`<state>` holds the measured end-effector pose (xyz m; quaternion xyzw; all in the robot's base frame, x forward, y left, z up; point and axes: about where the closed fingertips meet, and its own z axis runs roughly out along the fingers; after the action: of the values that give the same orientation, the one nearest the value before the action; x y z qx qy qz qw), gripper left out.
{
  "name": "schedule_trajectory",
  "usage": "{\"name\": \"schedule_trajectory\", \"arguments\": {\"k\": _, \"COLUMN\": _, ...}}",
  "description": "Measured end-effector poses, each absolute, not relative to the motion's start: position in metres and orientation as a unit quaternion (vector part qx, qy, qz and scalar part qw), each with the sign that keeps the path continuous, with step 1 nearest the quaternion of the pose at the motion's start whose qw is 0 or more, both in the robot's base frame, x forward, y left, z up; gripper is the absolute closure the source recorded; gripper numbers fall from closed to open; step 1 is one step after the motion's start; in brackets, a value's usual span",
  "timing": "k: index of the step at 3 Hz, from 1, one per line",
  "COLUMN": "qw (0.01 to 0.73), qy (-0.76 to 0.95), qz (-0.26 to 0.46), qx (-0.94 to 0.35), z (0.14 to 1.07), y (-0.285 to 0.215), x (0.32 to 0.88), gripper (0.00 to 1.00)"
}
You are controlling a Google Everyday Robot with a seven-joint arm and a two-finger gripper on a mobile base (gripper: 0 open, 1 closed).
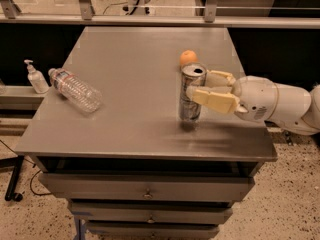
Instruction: Place redbull can upright
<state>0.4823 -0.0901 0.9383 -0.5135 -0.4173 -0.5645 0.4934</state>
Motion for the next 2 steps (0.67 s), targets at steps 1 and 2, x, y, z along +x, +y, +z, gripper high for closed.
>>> {"name": "schedule_trajectory", "arguments": {"k": 1, "qw": 0.502, "qy": -0.424, "qz": -0.556, "qx": -0.509, "z": 0.9314, "y": -0.0905, "x": 0.4809, "gripper": 1.0}}
{"name": "schedule_trajectory", "arguments": {"k": 2, "qw": 0.513, "qy": -0.438, "qz": -0.541, "qx": -0.503, "z": 0.9245, "y": -0.0873, "x": 0.4768, "gripper": 0.82}}
